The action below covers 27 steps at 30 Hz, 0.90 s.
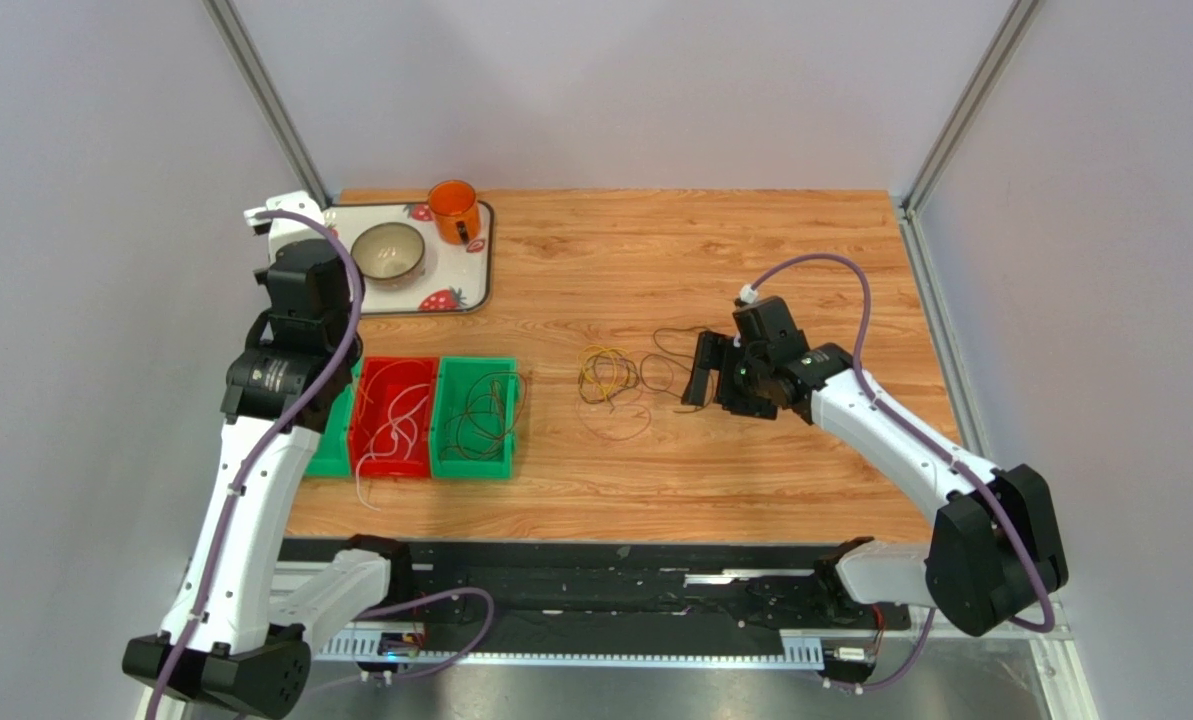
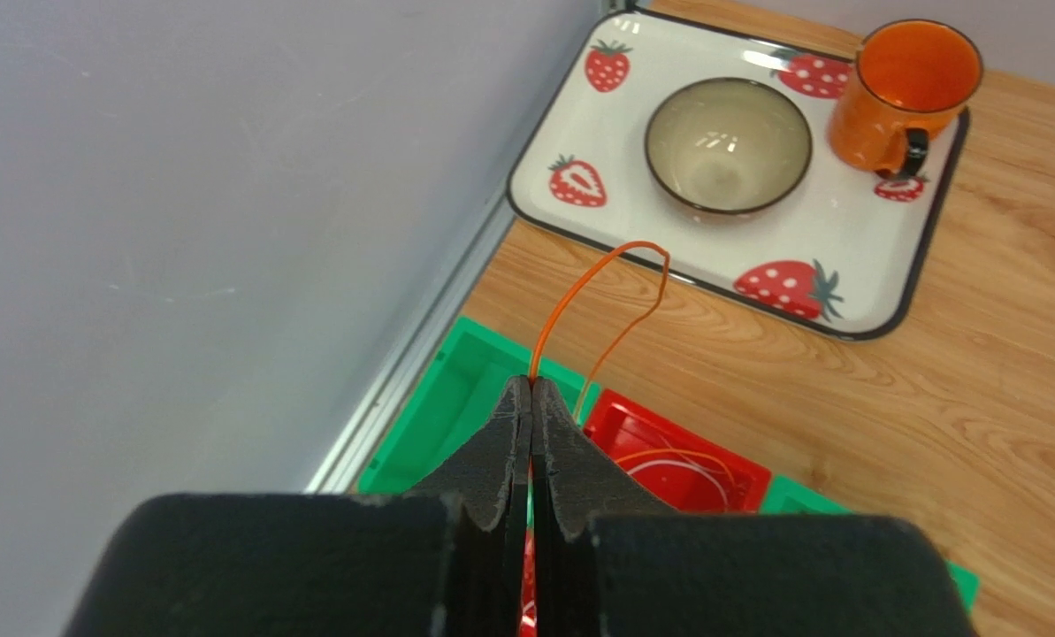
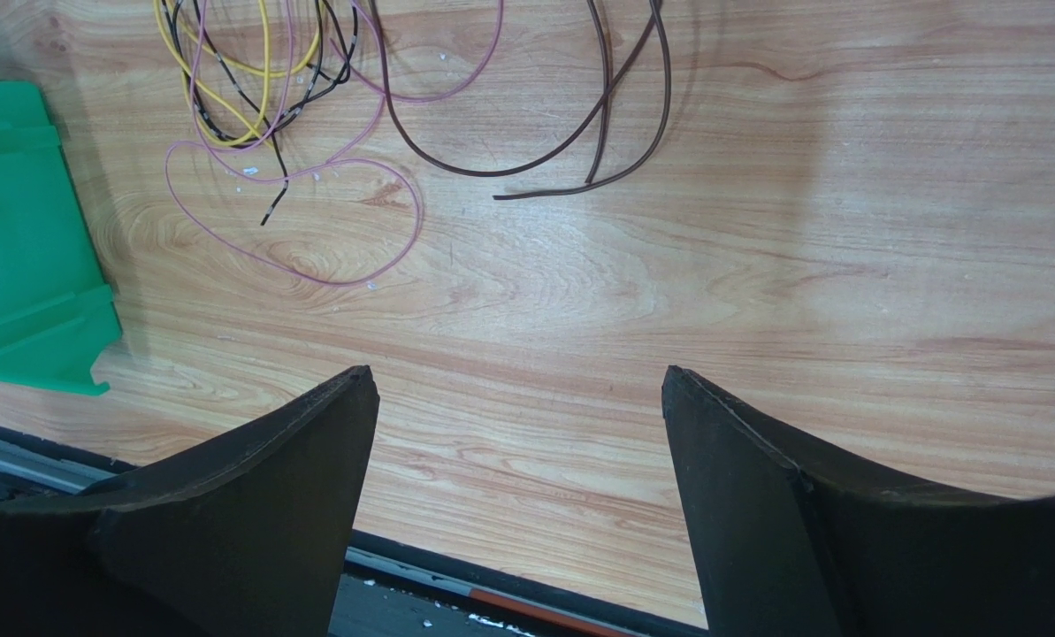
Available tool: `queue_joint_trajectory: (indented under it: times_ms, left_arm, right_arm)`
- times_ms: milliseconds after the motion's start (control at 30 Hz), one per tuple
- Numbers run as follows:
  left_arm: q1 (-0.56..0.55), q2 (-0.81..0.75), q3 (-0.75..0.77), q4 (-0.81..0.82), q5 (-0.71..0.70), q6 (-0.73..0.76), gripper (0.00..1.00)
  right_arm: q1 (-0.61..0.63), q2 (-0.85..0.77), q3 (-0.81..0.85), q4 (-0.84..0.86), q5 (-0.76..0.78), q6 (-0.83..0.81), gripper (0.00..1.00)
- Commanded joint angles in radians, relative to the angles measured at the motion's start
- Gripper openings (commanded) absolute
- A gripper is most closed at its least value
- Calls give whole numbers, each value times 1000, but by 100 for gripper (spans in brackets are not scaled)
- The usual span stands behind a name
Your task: Untangle the cables
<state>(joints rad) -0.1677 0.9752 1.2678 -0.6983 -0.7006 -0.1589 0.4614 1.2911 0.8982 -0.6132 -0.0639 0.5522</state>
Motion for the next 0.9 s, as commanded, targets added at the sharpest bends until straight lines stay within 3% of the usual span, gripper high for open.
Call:
queue_joint_trajectory:
  times_ms: [0,167,500,667,867]
  left_arm:
    - [7,-32,-18,-29,101,-102,0]
    - [5,-90,-80,-41,176,-125,0]
    - [5,-112,-160,-113,136,-125,0]
    - [5,-93,-159,-144,75,-139,0]
    - [5,6,-170,-135,174,-131,0]
  right_arm:
    - [-3,7,4,38,-10,-12,83]
    - [-3,11,2,44,-14,-12,83]
    - [-1,5,1,47,-19,-11,83]
    - [-1,-3,-8,47,-22,-6,83]
    - [-1,-7,-16,50,-19,-5,83]
